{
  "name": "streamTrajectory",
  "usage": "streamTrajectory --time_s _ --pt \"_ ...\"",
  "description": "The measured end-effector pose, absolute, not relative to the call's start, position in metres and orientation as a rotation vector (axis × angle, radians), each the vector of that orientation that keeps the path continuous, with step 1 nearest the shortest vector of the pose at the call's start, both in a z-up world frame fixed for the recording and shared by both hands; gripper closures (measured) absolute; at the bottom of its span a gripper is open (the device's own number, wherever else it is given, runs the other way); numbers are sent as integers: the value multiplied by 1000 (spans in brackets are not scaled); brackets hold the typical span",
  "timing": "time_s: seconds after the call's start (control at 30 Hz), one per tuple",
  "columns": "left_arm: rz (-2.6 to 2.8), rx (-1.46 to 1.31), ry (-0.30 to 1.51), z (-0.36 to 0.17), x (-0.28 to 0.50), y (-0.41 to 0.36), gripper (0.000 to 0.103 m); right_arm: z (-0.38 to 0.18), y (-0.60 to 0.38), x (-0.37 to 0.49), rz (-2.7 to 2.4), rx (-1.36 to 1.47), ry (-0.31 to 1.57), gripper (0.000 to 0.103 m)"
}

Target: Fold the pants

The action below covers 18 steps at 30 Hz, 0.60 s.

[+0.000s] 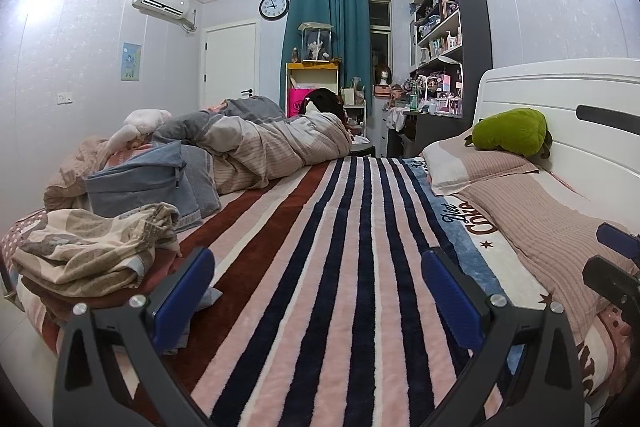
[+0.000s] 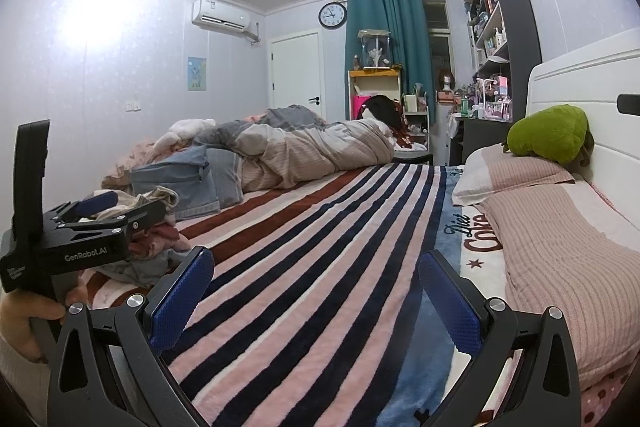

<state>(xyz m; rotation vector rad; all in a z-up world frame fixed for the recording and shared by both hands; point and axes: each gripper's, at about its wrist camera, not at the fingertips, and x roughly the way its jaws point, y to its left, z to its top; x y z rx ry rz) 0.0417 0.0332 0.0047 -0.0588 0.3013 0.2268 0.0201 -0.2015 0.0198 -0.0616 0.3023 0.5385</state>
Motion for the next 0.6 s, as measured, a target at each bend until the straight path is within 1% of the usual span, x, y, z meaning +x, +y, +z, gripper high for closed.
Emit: streamTrajectory --time_s 0.6 --pt "224 -60 300 6 40 33 1 19 -201 20 537 -60 302 1"
